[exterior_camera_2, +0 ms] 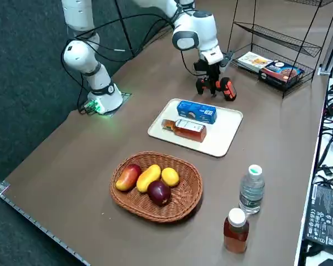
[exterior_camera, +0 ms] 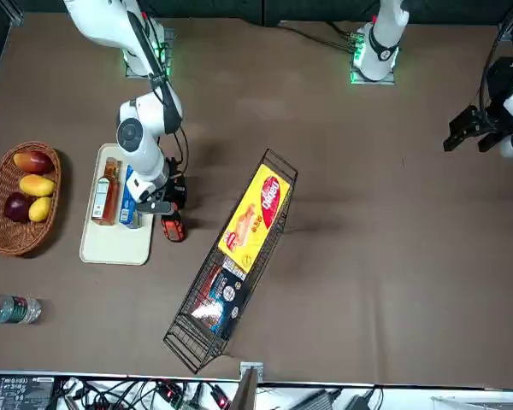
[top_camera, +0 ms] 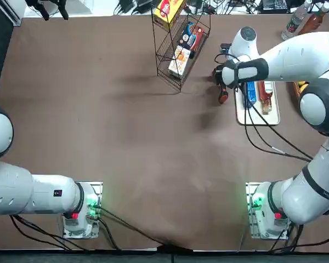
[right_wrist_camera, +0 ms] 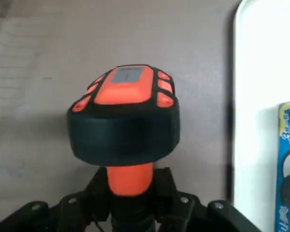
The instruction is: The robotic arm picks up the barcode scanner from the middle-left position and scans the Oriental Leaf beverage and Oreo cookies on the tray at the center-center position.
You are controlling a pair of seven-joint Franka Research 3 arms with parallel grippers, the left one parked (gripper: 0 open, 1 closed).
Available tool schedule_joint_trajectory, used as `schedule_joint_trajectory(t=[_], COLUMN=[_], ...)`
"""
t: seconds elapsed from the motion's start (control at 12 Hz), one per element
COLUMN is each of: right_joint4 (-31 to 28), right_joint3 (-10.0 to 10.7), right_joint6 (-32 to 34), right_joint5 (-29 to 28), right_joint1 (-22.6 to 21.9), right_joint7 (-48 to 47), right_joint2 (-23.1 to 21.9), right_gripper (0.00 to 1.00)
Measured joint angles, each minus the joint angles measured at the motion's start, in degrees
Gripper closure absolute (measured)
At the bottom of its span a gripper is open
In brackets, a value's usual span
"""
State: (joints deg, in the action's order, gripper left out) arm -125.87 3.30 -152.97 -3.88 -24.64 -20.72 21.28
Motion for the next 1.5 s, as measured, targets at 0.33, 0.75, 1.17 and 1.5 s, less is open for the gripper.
schedule_joint_trajectory(t=[0.33, 0.75, 1.17, 1.5], right_joint4=[0.7, 6.3, 7.5, 7.5], right_joint3=[0.4, 1.0, 1.3, 1.5], right_joint6=[2.4, 16.1, 25.3, 27.4], right_joint5=[0.0, 0.0, 0.2, 0.2], right_joint1=[0.2, 2.6, 9.1, 13.5], right_joint7=[0.0, 0.0, 3.7, 8.9], right_joint2=[-2.4, -6.4, -9.6, -10.3], right_gripper=[0.57, 0.57, 0.57, 0.57])
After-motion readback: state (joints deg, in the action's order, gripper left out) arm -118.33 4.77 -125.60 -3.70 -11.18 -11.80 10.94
